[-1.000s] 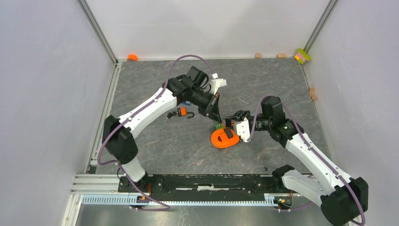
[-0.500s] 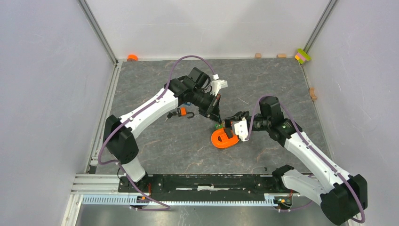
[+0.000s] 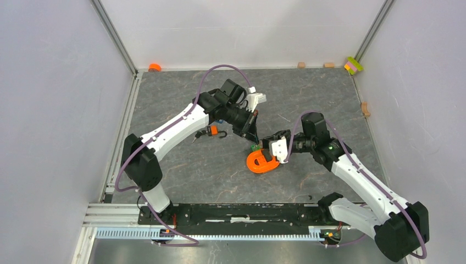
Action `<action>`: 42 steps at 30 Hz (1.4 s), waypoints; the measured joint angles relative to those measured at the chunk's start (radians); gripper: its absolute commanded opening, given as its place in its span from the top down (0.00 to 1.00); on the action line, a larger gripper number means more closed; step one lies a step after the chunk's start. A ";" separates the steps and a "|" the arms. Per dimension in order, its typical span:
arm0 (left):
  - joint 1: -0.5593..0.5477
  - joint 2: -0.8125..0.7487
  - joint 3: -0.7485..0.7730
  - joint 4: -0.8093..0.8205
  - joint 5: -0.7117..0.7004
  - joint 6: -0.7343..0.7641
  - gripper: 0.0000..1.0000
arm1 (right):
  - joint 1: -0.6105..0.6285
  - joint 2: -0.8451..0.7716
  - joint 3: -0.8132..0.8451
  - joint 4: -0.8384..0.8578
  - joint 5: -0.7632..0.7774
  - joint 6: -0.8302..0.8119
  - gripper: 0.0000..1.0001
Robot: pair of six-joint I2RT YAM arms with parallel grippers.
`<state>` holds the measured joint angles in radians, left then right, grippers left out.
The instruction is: Unlock with the key
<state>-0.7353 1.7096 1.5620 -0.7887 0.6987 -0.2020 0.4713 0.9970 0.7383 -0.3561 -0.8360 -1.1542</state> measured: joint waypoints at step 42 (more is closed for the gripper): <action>0.003 -0.095 -0.080 0.119 -0.070 -0.026 0.58 | 0.024 0.018 -0.008 0.076 0.023 0.108 1.00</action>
<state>-0.7322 1.6146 1.4822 -0.6693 0.6285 -0.2279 0.4957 1.0145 0.7303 -0.2802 -0.8135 -1.0466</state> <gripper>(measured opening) 0.416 0.416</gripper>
